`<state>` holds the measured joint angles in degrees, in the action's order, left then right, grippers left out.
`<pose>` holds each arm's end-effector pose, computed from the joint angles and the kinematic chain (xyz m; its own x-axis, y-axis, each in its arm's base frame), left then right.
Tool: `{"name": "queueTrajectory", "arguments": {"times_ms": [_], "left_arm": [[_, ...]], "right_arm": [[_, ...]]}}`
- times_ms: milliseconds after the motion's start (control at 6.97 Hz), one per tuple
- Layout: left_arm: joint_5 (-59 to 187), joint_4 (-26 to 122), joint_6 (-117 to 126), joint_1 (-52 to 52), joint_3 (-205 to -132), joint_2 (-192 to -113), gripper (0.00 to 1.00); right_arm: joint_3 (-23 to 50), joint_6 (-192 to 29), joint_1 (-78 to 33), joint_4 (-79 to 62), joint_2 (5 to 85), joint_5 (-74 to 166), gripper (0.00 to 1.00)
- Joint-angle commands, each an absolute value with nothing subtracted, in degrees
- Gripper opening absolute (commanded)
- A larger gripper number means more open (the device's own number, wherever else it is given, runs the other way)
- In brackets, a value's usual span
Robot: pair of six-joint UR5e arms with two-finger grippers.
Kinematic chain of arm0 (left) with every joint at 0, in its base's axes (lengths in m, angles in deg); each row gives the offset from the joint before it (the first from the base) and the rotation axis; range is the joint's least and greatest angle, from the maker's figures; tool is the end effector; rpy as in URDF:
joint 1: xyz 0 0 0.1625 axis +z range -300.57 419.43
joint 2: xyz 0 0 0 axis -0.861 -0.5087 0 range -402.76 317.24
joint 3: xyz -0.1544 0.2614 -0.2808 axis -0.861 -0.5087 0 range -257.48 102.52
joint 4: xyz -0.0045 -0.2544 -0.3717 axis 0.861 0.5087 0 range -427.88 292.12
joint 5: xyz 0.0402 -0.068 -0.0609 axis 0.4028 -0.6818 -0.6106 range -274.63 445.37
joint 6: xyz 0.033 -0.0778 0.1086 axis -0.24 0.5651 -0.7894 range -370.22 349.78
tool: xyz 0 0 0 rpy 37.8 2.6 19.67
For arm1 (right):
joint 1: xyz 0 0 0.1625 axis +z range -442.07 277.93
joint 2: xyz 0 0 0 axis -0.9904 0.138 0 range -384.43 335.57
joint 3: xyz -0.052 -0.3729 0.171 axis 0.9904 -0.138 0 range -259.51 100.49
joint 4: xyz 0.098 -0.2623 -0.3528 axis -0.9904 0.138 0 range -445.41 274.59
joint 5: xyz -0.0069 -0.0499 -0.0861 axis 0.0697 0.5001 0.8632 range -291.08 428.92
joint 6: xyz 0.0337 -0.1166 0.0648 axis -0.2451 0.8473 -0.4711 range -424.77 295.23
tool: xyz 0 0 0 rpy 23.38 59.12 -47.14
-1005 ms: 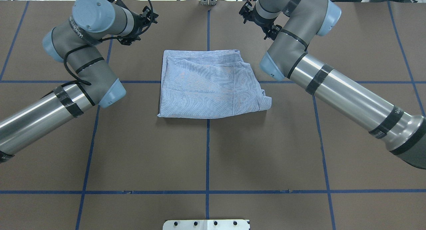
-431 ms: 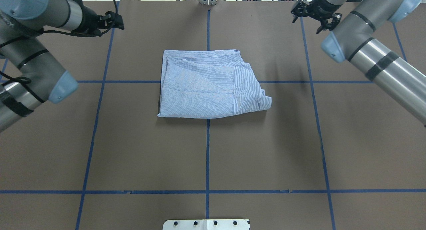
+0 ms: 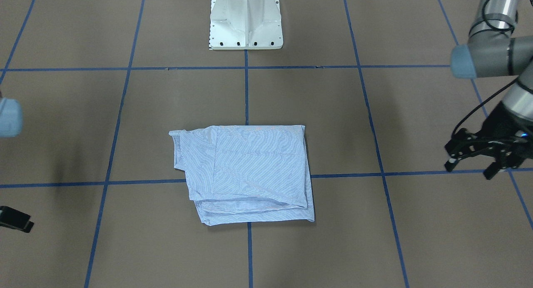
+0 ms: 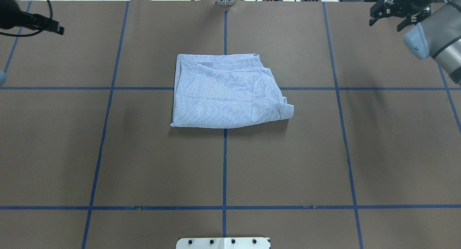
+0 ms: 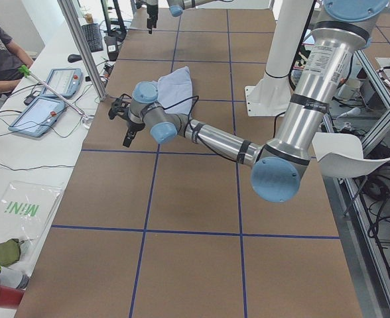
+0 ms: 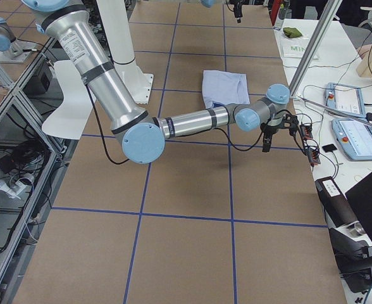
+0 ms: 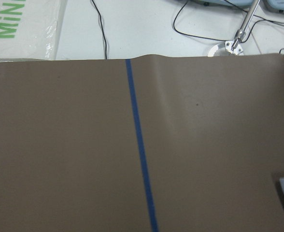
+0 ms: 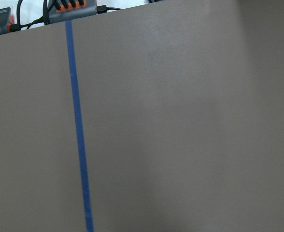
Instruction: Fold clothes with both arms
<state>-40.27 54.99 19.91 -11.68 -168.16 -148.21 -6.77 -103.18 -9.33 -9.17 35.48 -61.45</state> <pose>0.1678 -0.6543 0.4397 0.6485 0.2759 -0.7094 0.1307 0.8778 0.4608 -0.1843 -0.7417 0.4738 0.6676 0.1364 0.7320 -0.1907 0.9816 -0.0089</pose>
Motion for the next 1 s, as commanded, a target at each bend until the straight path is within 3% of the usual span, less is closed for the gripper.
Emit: {"name": "queueTrajectory", "arguments": {"times_ms": [0,431,861], "left_arm": [[-45.49,54.29,2.32,-20.35,-168.8,-139.82,0.99],[-48.13,37.73,-13.52,-28.53,-168.98,-139.88,0.99],[-49.37,36.62,-13.74,-28.73,-168.98,-139.27,0.99]], "right_arm": [[4.63,-81.66,-1.85,5.76,44.6,-62.92,1.0],[14.51,-76.72,1.17,6.53,56.14,-63.27,1.0],[15.94,-76.72,1.17,6.35,57.75,-63.71,1.0]]}}
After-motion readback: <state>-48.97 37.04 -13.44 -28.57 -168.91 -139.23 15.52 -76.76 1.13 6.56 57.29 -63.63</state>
